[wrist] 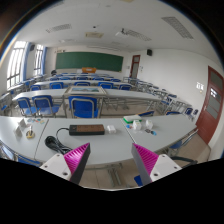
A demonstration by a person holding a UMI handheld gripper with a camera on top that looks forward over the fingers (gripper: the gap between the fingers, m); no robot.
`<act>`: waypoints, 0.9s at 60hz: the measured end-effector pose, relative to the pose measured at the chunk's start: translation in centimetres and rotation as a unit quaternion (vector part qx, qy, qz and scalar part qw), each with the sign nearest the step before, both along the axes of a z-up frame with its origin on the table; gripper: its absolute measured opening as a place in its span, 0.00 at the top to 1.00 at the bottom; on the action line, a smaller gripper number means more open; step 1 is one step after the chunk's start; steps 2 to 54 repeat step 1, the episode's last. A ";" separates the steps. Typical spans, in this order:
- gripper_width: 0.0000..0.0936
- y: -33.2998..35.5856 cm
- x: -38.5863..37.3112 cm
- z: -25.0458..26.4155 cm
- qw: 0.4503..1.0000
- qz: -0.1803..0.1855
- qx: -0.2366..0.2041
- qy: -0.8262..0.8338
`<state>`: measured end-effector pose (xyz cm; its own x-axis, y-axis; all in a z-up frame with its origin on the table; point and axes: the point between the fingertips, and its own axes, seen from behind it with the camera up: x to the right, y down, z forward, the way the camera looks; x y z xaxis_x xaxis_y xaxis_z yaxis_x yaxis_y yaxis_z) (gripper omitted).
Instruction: Unplug charger
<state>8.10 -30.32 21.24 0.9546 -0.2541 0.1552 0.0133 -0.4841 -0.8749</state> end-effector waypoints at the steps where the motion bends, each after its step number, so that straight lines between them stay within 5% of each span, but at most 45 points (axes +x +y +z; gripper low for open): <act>1: 0.09 -0.1 -0.1 0.0 1.000 0.000 0.000 0.000; 54: 0.09 -0.1 -0.1 0.0 1.000 0.000 0.000 0.000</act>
